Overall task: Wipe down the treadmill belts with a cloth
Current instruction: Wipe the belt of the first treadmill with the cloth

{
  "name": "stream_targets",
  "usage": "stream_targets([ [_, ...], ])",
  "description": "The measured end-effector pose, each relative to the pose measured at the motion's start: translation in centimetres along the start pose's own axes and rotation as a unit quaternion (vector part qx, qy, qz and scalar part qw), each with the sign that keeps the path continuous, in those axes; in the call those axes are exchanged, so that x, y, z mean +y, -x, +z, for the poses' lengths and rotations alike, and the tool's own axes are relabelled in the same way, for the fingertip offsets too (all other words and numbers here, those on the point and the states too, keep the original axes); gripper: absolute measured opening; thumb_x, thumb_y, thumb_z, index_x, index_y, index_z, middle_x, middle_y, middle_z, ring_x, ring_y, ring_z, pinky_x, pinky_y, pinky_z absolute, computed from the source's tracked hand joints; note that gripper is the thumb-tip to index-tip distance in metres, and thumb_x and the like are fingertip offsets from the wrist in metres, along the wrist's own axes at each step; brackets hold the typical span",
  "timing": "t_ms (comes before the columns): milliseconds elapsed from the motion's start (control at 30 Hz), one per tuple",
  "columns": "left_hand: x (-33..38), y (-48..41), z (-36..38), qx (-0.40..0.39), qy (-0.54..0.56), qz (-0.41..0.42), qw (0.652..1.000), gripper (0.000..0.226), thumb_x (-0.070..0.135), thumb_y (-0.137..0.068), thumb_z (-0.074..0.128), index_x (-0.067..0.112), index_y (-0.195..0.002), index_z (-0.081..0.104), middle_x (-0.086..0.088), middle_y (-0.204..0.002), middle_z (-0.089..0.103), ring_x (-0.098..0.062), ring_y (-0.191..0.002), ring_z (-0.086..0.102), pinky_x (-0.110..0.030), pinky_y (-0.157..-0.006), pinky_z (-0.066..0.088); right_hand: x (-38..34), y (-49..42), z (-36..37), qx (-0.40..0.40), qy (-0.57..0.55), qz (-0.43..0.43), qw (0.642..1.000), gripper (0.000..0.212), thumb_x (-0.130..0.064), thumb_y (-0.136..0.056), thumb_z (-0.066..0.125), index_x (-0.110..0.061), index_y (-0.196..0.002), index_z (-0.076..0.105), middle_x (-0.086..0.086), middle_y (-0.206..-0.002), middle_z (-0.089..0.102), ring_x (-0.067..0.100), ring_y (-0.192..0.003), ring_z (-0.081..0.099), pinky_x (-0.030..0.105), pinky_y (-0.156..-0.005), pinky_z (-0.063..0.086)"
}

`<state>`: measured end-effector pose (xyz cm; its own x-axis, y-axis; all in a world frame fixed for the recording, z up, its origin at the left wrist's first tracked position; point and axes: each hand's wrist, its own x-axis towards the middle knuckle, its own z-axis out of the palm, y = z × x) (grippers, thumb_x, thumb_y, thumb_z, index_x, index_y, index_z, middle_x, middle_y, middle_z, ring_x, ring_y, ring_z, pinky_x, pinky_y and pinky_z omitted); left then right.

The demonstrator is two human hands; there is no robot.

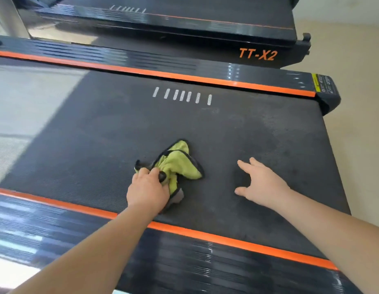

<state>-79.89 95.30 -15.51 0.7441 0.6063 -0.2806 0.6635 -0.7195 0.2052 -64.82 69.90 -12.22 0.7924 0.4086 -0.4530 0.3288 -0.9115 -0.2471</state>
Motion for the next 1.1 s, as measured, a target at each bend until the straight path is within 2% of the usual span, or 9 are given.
stream_targets([
  [67,1.6,3.1,0.6,-0.025,0.058,-0.032,0.997,0.033,0.048,-0.096,0.053,0.02,-0.113,0.057,-0.005,-0.12,0.055,-0.032,-0.12,0.053,-0.041,-0.092,0.046,-0.5,0.9,0.3,-0.058,-0.017,-0.017,0.998,0.101,-0.051,-0.08,0.082,-0.042,-0.161,0.022,-0.002,-0.172,0.007,0.023,-0.158,0.012,0.047,-0.121,0.033],
  [133,3.6,6.8,1.4,-0.054,0.043,0.041,0.997,0.038,0.058,-0.093,0.051,0.022,-0.107,0.054,-0.003,-0.119,0.057,-0.029,-0.117,0.055,-0.039,-0.093,0.045,-0.9,1.1,1.0,-0.109,0.027,-0.013,0.994,0.116,-0.057,-0.071,0.086,-0.043,-0.162,0.017,-0.003,-0.173,-0.003,0.027,-0.159,0.003,0.048,-0.122,0.029],
  [300,2.7,4.9,0.5,-0.097,0.003,0.131,0.987,0.045,0.06,-0.092,0.056,0.023,-0.116,0.049,-0.003,-0.124,0.055,-0.028,-0.122,0.053,-0.041,-0.098,0.046,-3.0,0.5,2.5,-0.117,0.163,0.026,0.979,0.131,-0.052,-0.068,0.089,-0.034,-0.165,0.003,0.003,-0.17,-0.013,0.037,-0.157,-0.003,0.054,-0.114,0.041],
  [433,-1.6,-1.4,-2.2,-0.035,-0.025,0.037,0.998,0.038,0.042,-0.095,0.057,0.016,-0.123,0.051,-0.011,-0.133,0.053,-0.036,-0.127,0.05,-0.048,-0.1,0.046,-2.9,0.8,2.8,-0.109,0.153,0.03,0.982,0.127,-0.049,-0.072,0.088,-0.034,-0.164,0.002,0.002,-0.17,-0.015,0.037,-0.157,-0.006,0.053,-0.115,0.04],
  [600,-5.0,-4.2,-2.6,-0.025,-0.009,-0.046,0.999,0.061,0.049,-0.098,0.05,0.006,-0.141,0.049,-0.016,-0.149,0.04,-0.038,-0.14,0.035,-0.046,-0.117,0.032,-2.5,0.6,3.1,-0.11,0.138,0.034,0.984,0.125,-0.045,-0.075,0.088,-0.035,-0.164,0.0,0.0,-0.17,-0.02,0.035,-0.157,-0.011,0.054,-0.117,0.038],
  [767,1.5,1.0,-0.6,-0.106,0.051,0.157,0.981,0.05,0.049,-0.095,0.059,0.02,-0.136,0.053,-0.002,-0.153,0.043,-0.025,-0.146,0.037,-0.032,-0.113,0.034,-3.0,0.3,3.1,-0.114,0.143,0.054,0.982,0.127,-0.043,-0.071,0.091,-0.035,-0.164,0.004,-0.001,-0.17,-0.019,0.034,-0.158,-0.009,0.054,-0.116,0.039],
  [867,2.1,0.7,-0.9,-0.178,-0.013,0.273,0.945,0.072,0.044,-0.094,0.063,0.028,-0.158,0.034,0.005,-0.17,0.023,-0.014,-0.156,0.02,-0.03,-0.124,0.022,-2.6,0.6,3.0,-0.107,0.126,0.047,0.985,0.114,-0.043,-0.069,0.092,-0.027,-0.161,0.028,-0.004,-0.17,-0.02,0.029,-0.158,-0.009,0.051,-0.118,0.036],
  [933,0.6,-1.0,-1.9,-0.144,-0.03,0.246,0.958,0.072,0.037,-0.094,0.061,0.03,-0.16,0.032,0.004,-0.172,0.015,-0.017,-0.157,0.015,-0.036,-0.127,0.015,-2.4,0.6,3.1,-0.105,0.123,0.043,0.986,0.115,-0.046,-0.07,0.091,-0.03,-0.162,0.024,-0.005,-0.17,-0.021,0.028,-0.158,-0.01,0.051,-0.119,0.035],
  [1100,-4.1,-5.2,-3.0,-0.07,-0.014,0.003,0.997,0.07,0.04,-0.093,0.047,0.022,-0.158,0.03,-0.007,-0.169,0.014,-0.028,-0.156,0.015,-0.05,-0.127,0.013,-2.3,0.4,3.3,-0.117,0.148,0.037,0.981,0.127,-0.049,-0.075,0.086,-0.035,-0.164,-0.003,0.0,-0.169,-0.022,0.033,-0.157,-0.012,0.051,-0.121,0.033],
])
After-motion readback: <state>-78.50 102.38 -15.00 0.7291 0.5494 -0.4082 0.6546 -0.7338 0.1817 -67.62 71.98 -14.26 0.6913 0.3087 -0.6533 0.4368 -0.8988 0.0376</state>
